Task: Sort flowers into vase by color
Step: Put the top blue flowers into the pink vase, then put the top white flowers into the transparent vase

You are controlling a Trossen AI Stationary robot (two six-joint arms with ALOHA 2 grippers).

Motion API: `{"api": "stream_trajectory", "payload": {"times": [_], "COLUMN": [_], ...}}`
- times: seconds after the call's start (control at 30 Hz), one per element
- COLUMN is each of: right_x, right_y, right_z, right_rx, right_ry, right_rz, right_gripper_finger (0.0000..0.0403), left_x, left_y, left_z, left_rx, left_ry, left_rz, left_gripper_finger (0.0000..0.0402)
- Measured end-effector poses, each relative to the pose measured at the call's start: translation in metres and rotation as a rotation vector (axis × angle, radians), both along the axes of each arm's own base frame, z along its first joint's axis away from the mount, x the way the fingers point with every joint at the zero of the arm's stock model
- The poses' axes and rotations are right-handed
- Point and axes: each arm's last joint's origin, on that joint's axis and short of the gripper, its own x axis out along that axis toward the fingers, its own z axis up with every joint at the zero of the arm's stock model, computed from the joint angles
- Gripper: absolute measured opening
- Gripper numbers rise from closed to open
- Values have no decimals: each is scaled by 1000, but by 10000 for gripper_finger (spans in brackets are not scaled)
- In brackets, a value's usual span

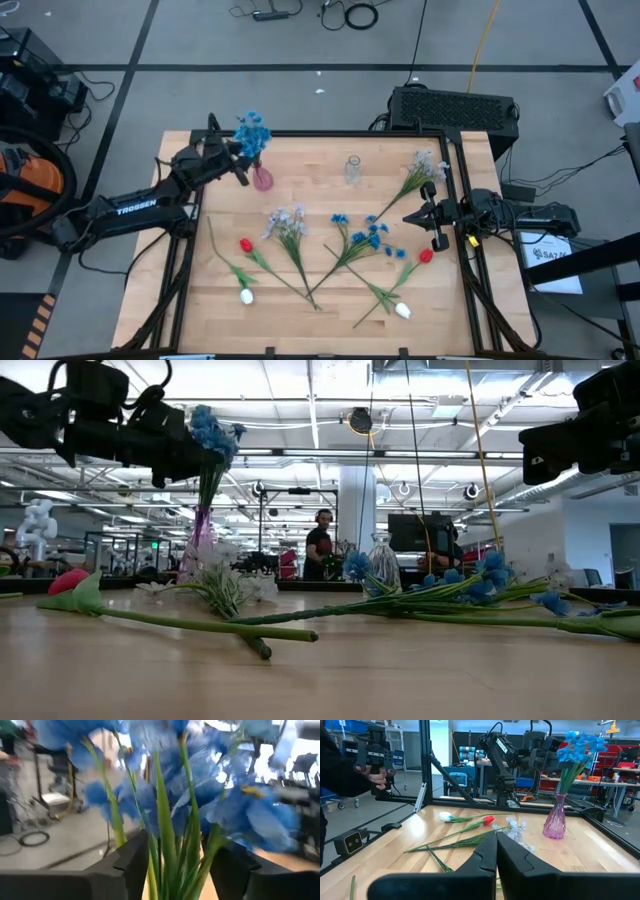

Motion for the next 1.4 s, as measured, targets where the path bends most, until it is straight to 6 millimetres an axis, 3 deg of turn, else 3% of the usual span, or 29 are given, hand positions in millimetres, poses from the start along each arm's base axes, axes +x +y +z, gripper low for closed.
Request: {"api": "stream_trajectory", "payload": {"times": [0.23, 0.4, 0.6, 0.93, 1.2, 1.4], "right_x": [0, 0, 0, 0, 0, 0], "right_y": [0, 0, 0, 0, 0, 0], "right_z": [0, 0, 0, 0, 0, 0], "right_rx": [0, 0, 0, 0, 0, 0], "right_ry": [1, 0, 0, 1, 0, 1], "right_rz": [0, 0, 0, 0, 0, 0], "right_gripper_finger": [0, 0, 0, 0, 0, 0], "left_x": [0, -5, -14, -20, -24, -26], "left_y": [-1, -5, -12, -17, -20, -23], "left_z": [18, 44, 65, 53, 56, 58], "left_rx": [1, 3, -88, -201, -190, -326], "left_ry": [120, 204, 360, 487, 467, 366], "left_rz": [-18, -26, -43, -50, -47, -18], "left_gripper_finger": [216, 217, 217, 217, 217, 217]}}
